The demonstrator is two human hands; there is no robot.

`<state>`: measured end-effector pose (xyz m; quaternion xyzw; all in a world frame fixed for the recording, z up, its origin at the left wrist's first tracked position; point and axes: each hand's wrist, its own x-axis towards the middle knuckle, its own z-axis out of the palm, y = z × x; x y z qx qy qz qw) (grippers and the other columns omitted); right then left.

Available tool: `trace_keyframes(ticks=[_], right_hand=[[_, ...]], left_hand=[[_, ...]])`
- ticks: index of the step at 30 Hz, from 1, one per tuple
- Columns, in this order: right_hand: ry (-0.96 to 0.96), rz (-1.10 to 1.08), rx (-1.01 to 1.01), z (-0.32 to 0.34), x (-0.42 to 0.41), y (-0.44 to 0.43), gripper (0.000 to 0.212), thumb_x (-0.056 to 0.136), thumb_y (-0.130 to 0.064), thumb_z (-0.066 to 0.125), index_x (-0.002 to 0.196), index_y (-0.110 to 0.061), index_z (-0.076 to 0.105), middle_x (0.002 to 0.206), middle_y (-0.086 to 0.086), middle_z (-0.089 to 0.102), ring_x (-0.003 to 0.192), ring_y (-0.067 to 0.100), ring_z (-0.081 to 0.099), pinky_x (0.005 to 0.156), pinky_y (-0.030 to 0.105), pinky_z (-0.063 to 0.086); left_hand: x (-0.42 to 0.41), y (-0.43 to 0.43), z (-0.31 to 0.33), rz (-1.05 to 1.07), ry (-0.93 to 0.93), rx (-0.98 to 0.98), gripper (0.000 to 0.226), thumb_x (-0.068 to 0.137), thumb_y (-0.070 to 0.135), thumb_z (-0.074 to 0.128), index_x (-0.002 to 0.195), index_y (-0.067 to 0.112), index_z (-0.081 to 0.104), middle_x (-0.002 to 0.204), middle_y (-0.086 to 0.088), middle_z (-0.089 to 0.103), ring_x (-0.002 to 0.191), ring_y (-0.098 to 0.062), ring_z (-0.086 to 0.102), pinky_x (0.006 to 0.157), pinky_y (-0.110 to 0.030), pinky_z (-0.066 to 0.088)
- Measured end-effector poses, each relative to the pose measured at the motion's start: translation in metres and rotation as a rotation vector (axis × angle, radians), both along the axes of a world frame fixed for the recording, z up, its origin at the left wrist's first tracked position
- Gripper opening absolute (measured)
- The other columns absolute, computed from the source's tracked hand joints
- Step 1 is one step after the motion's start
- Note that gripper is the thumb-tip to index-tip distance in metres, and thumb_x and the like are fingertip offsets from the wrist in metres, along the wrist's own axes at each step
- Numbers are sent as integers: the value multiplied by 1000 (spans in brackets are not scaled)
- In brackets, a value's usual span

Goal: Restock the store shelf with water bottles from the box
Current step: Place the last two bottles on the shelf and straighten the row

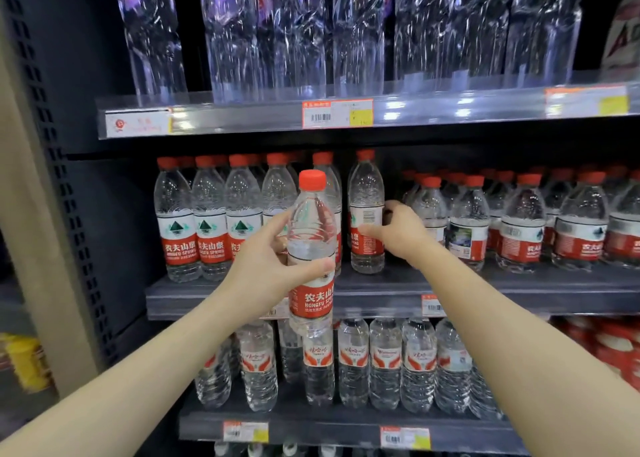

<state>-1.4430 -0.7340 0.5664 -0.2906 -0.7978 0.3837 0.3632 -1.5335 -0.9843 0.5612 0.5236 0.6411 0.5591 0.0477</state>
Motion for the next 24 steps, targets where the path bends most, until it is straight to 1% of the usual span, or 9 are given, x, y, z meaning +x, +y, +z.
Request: trace_keyframes(ticks=[3,6,9,12,15,18,20,22,24], right_hand=[[10,-56,74,-5,-4,0,60,90,-25,79,141,-13,51,123,1,66,115,20,62,90,30,47],[19,-48,67,-8,-11,4,52,90,-24,78,137,-16,56,119,-1,69,112,19,65,88,28,47],[34,-29,43,-9,-16,8,50,90,-23,78,136,-18,60,122,-1,71,111,19,66,88,28,50],[28,-36,51,-9,-21,10,48,91,-23,77,136,-20,60,123,-3,68,105,13,60,87,28,47],[35,-34,37,-9,-25,15,47,91,-23,77,135,-20,60,114,-8,63,106,11,58,89,29,48],[35,-30,3,-10,-26,16,51,88,-26,80,135,-21,60,123,-2,69,111,16,64,100,38,54],[-11,-72,-28,-10,-25,10,63,88,-34,79,143,-18,53,130,3,67,117,23,63,101,38,52],[-105,-176,36,-9,-19,-2,71,92,-42,72,148,-8,45,133,11,64,120,31,62,88,32,50],[-76,-248,151,-5,-6,-23,61,96,-34,65,146,-6,45,124,13,67,113,32,63,79,29,44]], left_hand=[[-5,-3,-2,9,-28,22,77,79,18,90,145,36,54,110,17,78,98,-5,76,84,-27,63],[-10,-6,-4,12,-18,18,74,80,19,90,142,40,55,108,19,78,97,-5,76,83,-27,62],[-10,-5,-5,7,-2,18,69,81,19,89,137,42,57,108,20,78,97,-4,76,81,-23,61],[-9,-1,-7,-24,-3,27,67,82,16,89,131,48,57,109,17,78,98,-5,76,83,-24,62],[-7,4,-8,-45,-21,32,73,82,15,88,142,38,55,111,16,78,99,-4,76,84,-23,61],[-6,7,-7,-47,-15,18,76,82,18,89,147,34,53,110,17,78,98,-4,76,86,-28,62],[-7,9,-6,-42,-10,8,75,82,21,89,146,37,54,109,17,78,97,-3,76,87,-31,63],[-8,11,-5,-37,-10,3,74,81,25,90,144,41,55,107,18,79,95,-3,76,86,-32,62],[-7,15,-1,-42,-16,-6,72,81,27,90,143,41,55,104,19,79,92,-2,76,81,-25,62]])
